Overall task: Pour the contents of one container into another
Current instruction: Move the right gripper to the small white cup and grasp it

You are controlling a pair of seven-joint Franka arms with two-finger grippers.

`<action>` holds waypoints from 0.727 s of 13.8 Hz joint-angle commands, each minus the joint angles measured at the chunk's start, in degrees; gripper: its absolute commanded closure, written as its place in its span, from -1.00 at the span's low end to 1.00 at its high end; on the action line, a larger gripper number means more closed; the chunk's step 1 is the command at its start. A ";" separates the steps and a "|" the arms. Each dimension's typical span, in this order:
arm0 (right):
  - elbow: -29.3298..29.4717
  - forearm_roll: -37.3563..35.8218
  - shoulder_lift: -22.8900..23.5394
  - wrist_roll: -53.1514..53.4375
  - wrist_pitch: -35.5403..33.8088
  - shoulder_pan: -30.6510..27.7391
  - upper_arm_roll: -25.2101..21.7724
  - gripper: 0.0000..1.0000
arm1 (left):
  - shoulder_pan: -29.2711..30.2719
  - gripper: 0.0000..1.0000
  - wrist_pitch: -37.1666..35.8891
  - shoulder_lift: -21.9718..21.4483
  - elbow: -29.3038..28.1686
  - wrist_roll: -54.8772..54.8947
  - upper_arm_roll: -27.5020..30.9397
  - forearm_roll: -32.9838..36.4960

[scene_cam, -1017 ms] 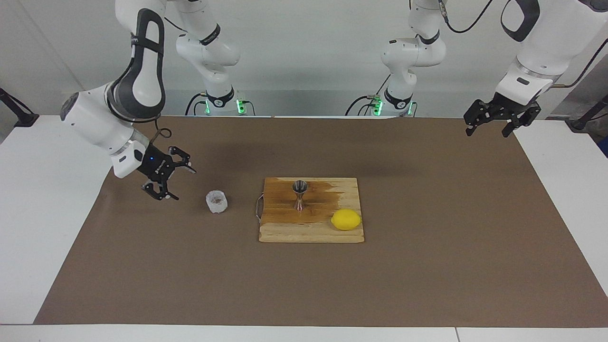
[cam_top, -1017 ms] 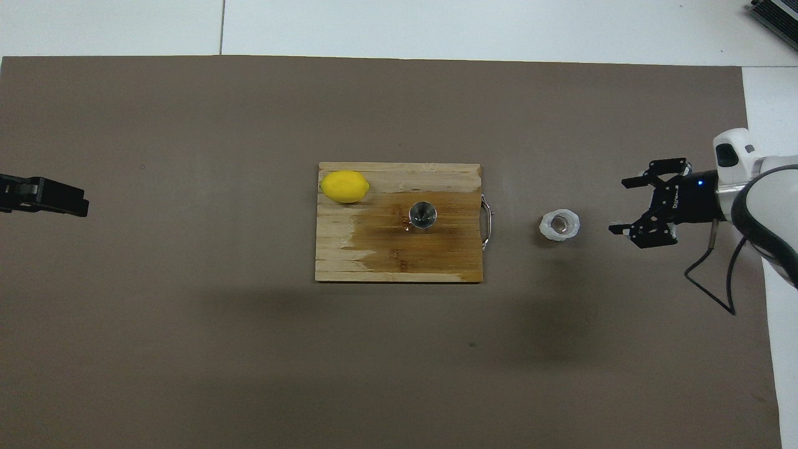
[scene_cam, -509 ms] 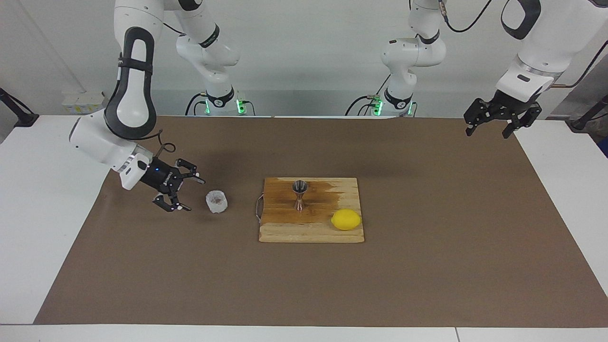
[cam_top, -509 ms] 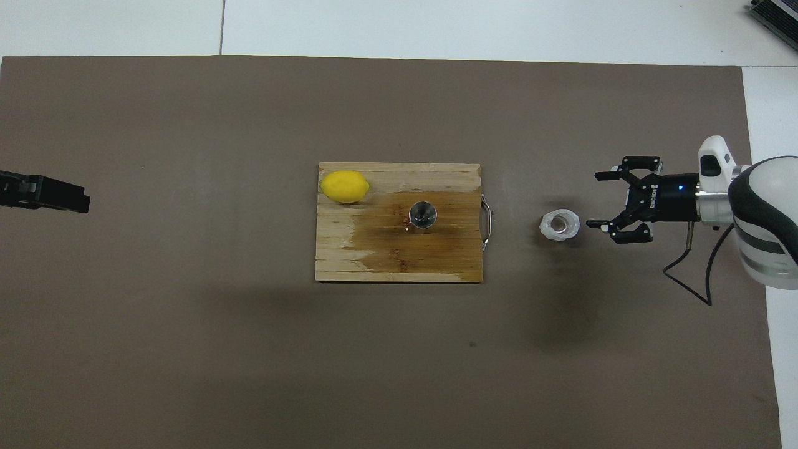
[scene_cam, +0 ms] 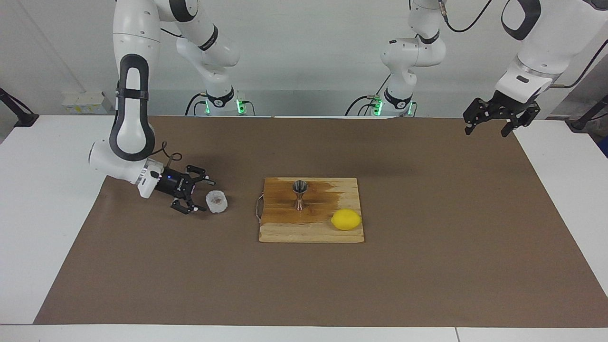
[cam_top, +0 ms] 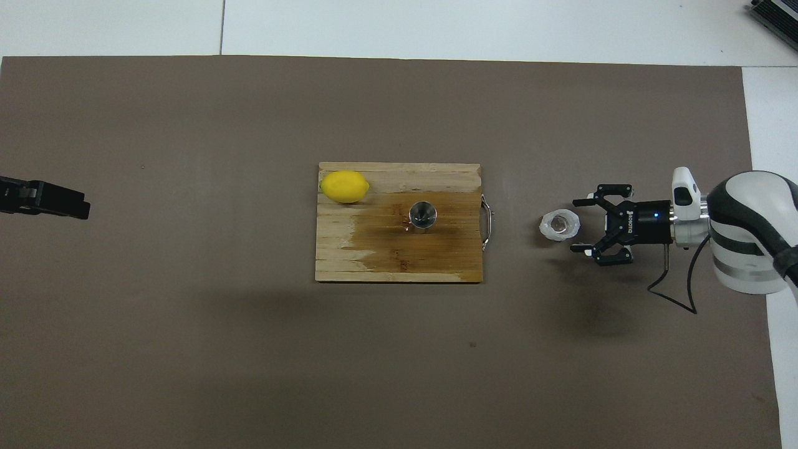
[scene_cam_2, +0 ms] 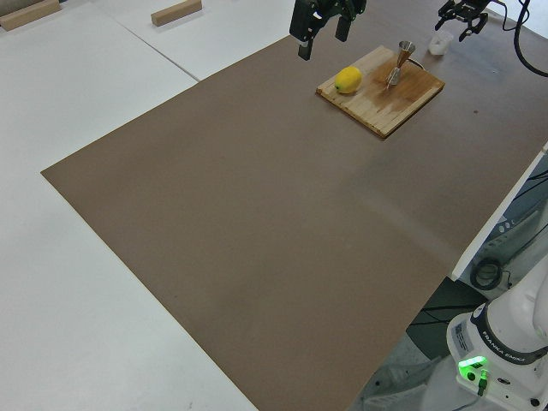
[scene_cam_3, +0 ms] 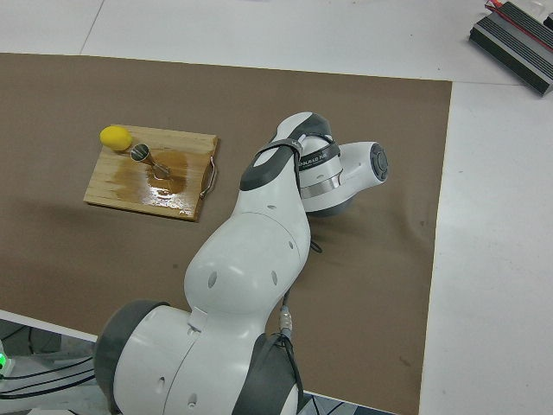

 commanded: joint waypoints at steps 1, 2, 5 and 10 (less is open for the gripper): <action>-1.17 5.26 1.50 -7.04 0.18 0.21 0.47 -1.00 | 0.65 -1.00 -0.33 -1.59 -1.65 0.93 -0.21 -0.70; -1.25 6.16 1.77 -8.64 1.05 0.73 0.47 -1.00 | 0.48 -1.00 -0.33 -1.59 -1.65 0.93 -0.21 -0.70; -2.74 6.17 1.69 -9.18 2.55 1.79 0.47 -1.00 | 0.39 -1.00 -0.33 -1.59 -1.65 0.93 -0.21 -0.70; -2.05 6.87 1.86 -9.01 4.66 3.72 0.47 0.56 | 0.56 -1.00 -0.33 -1.59 -1.65 0.93 -0.21 -0.70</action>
